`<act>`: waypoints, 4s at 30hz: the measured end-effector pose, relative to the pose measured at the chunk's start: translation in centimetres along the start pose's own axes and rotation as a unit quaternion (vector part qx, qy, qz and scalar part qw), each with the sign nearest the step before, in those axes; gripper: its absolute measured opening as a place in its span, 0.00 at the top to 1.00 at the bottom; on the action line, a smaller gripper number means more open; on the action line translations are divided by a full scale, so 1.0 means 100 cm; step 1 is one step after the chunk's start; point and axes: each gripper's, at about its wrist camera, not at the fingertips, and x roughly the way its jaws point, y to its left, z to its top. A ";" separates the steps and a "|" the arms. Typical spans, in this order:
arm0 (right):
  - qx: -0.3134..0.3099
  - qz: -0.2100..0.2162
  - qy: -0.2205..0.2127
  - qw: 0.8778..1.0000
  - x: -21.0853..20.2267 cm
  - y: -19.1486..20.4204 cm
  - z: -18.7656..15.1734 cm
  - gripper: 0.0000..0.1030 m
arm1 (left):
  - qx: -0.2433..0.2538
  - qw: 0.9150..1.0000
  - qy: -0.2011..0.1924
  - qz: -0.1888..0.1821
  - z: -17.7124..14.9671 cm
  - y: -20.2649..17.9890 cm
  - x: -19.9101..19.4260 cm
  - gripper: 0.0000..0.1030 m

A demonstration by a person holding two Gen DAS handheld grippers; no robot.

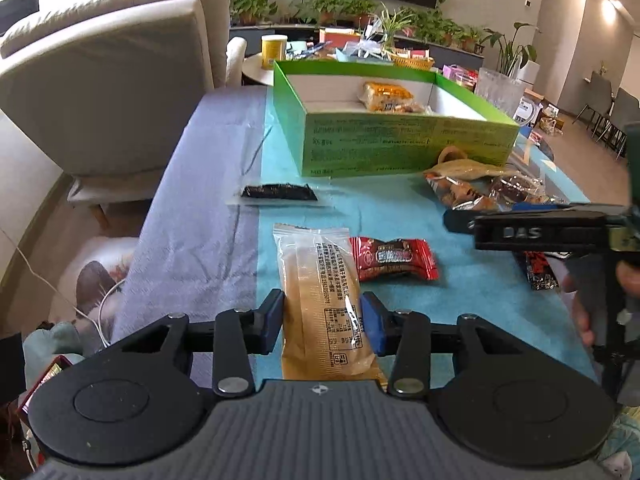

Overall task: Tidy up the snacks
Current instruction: 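Grasp the long beige bread bag with the left tool while the right tool grasps the orange nut bag, then carry the beige bag with the left tool while the right tool carries the nut bag into the box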

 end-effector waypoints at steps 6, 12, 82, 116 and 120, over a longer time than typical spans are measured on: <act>0.021 -0.007 0.010 1.000 0.007 0.002 0.003 0.30 | -0.002 1.000 -0.010 -0.005 0.001 0.000 -0.005 0.62; -0.012 -0.015 0.003 1.000 0.004 0.010 0.001 0.32 | -0.005 1.000 -0.012 -0.006 0.002 0.002 -0.006 0.62; -0.079 0.108 -0.015 0.991 -0.036 -0.003 -0.005 0.37 | -0.015 0.999 -0.042 0.010 0.017 0.002 -0.025 0.62; 0.014 0.053 -0.134 0.989 -0.043 -0.043 0.054 0.37 | -0.021 0.993 -0.111 -0.036 0.098 -0.049 0.015 0.62; 0.013 0.051 -0.140 0.989 -0.035 -0.044 0.063 0.37 | -0.035 0.991 -0.125 -0.025 0.117 -0.039 0.024 0.62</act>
